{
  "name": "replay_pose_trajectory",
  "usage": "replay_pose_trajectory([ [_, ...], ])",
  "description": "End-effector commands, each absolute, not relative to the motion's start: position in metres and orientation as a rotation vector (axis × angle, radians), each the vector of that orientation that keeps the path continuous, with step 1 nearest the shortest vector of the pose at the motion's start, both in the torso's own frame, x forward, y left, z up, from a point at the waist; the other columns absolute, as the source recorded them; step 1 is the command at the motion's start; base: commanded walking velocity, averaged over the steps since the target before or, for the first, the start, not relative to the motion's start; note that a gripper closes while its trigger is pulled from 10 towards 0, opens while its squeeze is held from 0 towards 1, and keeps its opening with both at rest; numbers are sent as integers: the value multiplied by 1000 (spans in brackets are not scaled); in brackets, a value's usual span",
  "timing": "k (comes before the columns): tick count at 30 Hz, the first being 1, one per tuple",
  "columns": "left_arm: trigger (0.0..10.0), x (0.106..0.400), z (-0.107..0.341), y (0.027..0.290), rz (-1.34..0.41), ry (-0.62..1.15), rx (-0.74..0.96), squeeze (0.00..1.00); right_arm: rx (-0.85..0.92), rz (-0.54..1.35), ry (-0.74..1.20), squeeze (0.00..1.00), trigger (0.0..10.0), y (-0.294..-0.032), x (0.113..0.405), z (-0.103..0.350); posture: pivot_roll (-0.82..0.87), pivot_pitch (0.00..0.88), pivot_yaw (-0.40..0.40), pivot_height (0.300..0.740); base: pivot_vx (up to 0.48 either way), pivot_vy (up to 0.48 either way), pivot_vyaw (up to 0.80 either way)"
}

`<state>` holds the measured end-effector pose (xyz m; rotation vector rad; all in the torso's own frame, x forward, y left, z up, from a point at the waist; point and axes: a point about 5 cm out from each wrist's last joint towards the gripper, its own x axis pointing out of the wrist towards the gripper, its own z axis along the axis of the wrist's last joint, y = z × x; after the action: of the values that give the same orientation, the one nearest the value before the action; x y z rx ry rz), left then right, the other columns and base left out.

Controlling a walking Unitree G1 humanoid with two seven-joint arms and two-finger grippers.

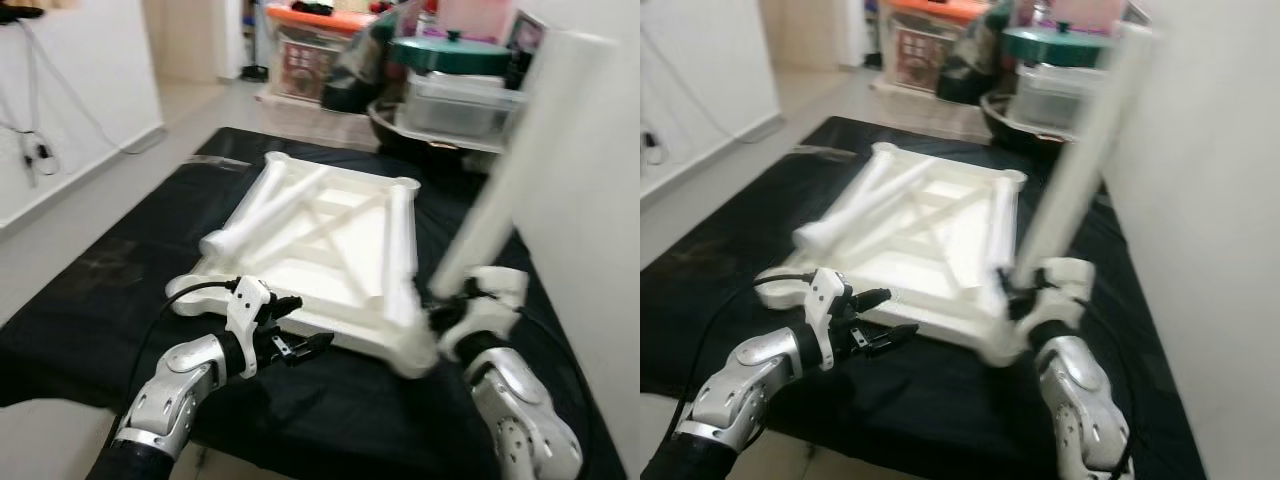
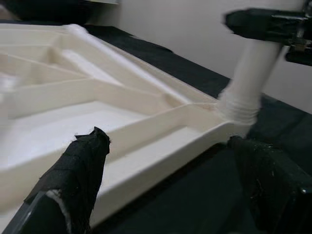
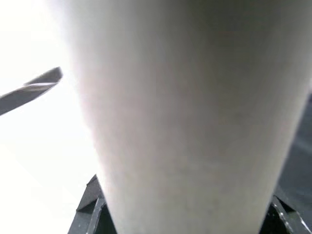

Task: Building children table

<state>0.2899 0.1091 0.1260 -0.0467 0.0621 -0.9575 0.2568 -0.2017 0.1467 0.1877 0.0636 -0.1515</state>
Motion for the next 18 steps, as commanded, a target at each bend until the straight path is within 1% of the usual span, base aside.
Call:
replay_pose_trajectory([
  [1, 10000, 290, 125, 106, -973, 66, -41, 0, 199, -189, 168, 0, 4902, -202, 248, 130, 123, 0, -104, 740, 0, 0, 0],
  [2, 10000, 290, 125, 106, -973, 67, -41, 0, 181, -130, 141, 0, 10000, -190, 246, 136, 117, 0, -97, 740, 0, 0, 0],
  [3, 10000, 290, 125, 105, -974, 68, -42, 0, 156, -81, 112, 0, 10000, -182, 245, 141, 117, 0, -97, 740, 0, 0, 0],
  [4, 10000, 290, 125, 105, -974, 68, -42, 0, 156, -81, 112, 0, 10000, -182, 245, 141, 117, 0, -97, 740, 0, 0, 0],
  [5, 10000, 290, 125, 105, -976, 69, -43, 0, 137, -21, 62, 0, 10000, -175, 244, 147, 108, 0, -90, 740, 0, 0, 0],
  [6, 10000, 290, 124, 104, -980, 70, -44, 0, 173, 30, 22, 969, 10000, -171, 243, 150, 110, 0, -90, 740, 0, 0, 0],
  [7, 10000, 290, 124, 103, -984, 70, -44, 0, 201, 59, -5, 1000, 10000, -170, 243, 153, 110, 0, -90, 740, 0, 0, 0],
  [9, 10000, 290, 124, 102, -989, 67, -42, 0, 253, 188, -52, 1000, 10000, -164, 246, 164, 115, 0, -98, 740, 0, 0, 0],
  [11, 10000, 290, 124, 102, -989, 67, -42, 0, 253, 188, -52, 1000, 10000, -164, 246, 164, 115, 0, -98, 740, 0, 0, 0],
  [12, 10000, 292, 126, 103, -978, 61, -47, 0, 219, 401, -101, 0, 10000, -163, 245, 182, 115, 0, -99, 740, 0, 0, 0],
  [13, 10000, 293, 126, 104, -974, 60, -47, 0, 191, 478, -116, 0, 10000, -163, 243, 188, 115, 0, -99, 740, 0, 0, 0],
  [14, 10000, 293, 126, 104, -974, 60, -47, 0, 191, 478, -116, 0, 10000, -163, 243, 188, 115, 0, -99, 740, 0, 0, 0],
  [16, 10000, 292, 125, 103, -976, 60, -46, 0, 185, 697, -109, 0, 10000, -160, 234, 196, 118, 0, -108, 740, 0, 0, 0],
  [18, 10000, 291, 124, 103, -975, 59, -50, 0, 158, 881, -67, 0, 10000, -152, 224, 195, 118, 0, -108, 740, 0, 0, 0],
])
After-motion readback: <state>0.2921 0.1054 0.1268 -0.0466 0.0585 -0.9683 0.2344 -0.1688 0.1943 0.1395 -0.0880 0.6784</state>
